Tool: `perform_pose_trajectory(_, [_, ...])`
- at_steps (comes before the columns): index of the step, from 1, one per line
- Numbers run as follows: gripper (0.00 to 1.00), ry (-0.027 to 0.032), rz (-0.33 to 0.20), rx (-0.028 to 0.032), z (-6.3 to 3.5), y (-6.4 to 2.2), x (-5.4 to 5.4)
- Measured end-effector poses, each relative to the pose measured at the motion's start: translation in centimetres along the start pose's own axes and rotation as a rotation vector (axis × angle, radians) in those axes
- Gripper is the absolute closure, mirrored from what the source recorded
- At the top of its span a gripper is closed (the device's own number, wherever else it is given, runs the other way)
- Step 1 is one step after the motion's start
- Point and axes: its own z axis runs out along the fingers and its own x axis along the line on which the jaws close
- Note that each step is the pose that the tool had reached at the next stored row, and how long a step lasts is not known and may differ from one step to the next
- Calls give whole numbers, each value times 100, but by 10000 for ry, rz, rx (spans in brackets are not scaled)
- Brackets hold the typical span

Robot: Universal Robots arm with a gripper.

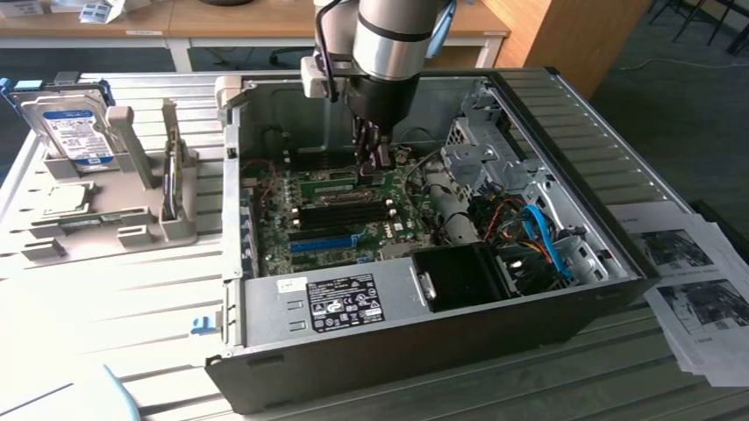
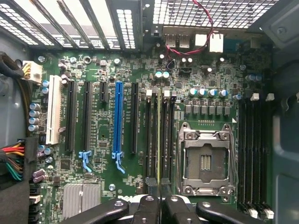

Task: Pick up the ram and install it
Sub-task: 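Insert the ram into the slot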

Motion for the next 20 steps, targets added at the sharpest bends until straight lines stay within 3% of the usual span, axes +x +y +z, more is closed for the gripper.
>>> perform_pose_trajectory(10, [89, 4, 1, -4, 2, -4, 34])
perform_pose_trajectory(20, [89, 4, 0, -4, 117, -10, 44])
